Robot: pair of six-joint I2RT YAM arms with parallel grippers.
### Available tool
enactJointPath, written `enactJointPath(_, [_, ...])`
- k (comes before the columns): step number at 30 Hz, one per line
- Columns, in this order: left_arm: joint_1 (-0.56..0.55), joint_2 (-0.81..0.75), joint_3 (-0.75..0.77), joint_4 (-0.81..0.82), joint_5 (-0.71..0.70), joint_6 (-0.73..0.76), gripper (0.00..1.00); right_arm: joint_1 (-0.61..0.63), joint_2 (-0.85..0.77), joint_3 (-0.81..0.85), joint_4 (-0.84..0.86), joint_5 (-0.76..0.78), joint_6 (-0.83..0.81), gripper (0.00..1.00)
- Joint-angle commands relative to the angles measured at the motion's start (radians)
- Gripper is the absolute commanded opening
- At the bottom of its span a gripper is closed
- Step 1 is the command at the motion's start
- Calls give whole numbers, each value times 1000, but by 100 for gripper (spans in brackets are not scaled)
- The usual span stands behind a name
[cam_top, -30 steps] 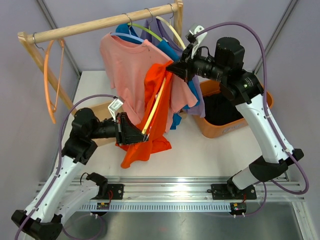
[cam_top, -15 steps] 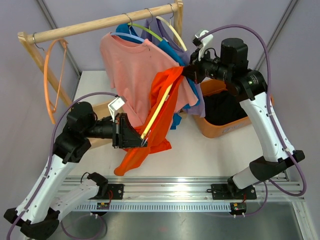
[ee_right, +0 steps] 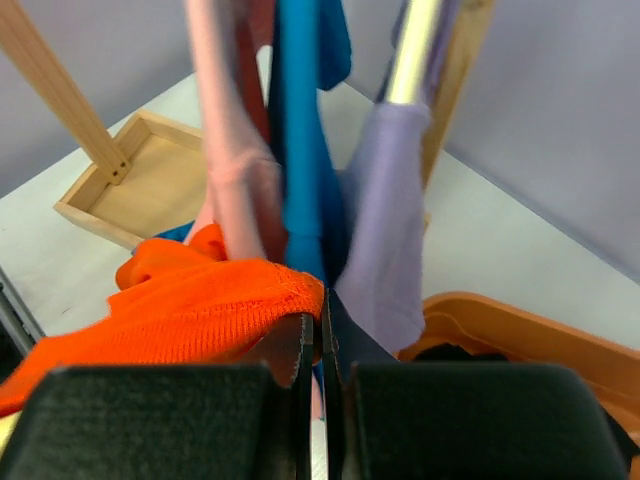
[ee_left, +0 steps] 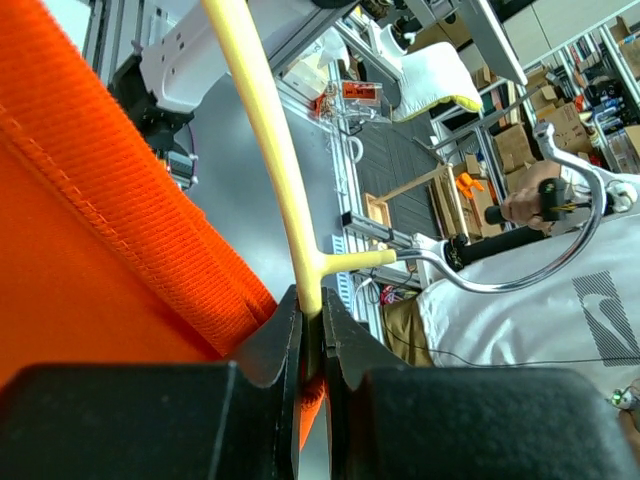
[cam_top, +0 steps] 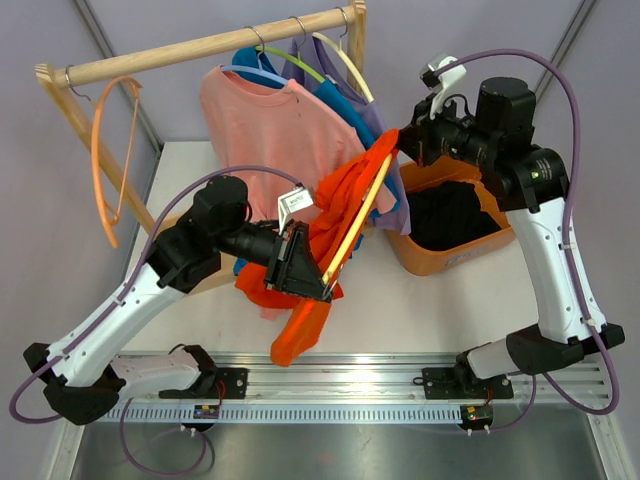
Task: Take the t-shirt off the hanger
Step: Remove the tshirt from the hanger
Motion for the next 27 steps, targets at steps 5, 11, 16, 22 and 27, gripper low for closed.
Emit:
enactJointPath(5, [-66, -61, 103, 57, 262, -130, 0, -306, -25, -111, 150, 231, -46, 0])
enactJointPath(11, [-55, -55, 126, 116, 243, -149, 0, -396, -88, -211, 65, -60, -187, 0])
enactJointPath(16, [-5, -53, 189, 125, 272, -150, 0, -465, -57, -248, 41, -56, -178, 0])
enactJointPath(22, [14, -102, 126, 288, 283, -283, 0, -562, -8, -260, 13, -122, -149, 0])
enactJointPath(27, [14, -119, 103, 343, 271, -326, 0, -588, 23, -265, -16, -163, -142, 0])
